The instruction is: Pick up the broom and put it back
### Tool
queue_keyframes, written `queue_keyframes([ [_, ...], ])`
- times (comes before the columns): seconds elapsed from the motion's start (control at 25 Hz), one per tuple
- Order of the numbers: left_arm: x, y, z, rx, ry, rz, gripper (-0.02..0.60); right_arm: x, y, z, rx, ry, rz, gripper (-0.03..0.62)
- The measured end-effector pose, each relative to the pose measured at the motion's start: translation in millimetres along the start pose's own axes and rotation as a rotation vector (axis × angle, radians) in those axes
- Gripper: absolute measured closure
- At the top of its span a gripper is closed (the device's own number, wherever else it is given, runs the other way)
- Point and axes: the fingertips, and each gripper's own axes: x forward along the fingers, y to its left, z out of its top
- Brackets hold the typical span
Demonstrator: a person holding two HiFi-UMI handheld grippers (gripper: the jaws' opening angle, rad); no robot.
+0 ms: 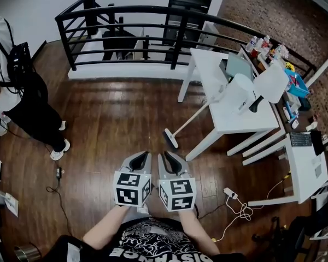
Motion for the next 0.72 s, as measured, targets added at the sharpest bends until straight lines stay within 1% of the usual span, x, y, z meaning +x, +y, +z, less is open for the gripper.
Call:
queue_keyframes([
  [0.12, 6, 9, 6, 0.003, 0.004, 0.0, 0.577, 11, -2, 2, 0.012, 0.0, -0.004, 0.566],
  [0.32, 16, 11, 8, 0.014, 0.014, -0.022, 0.577, 25, -5, 8, 0.024, -0.012, -0.012, 0.566],
  [0.72, 60, 21, 23, 0.036, 0.021, -0.028, 0.577, 64, -35, 17, 0.049, -0.03, -0.018, 0.565],
])
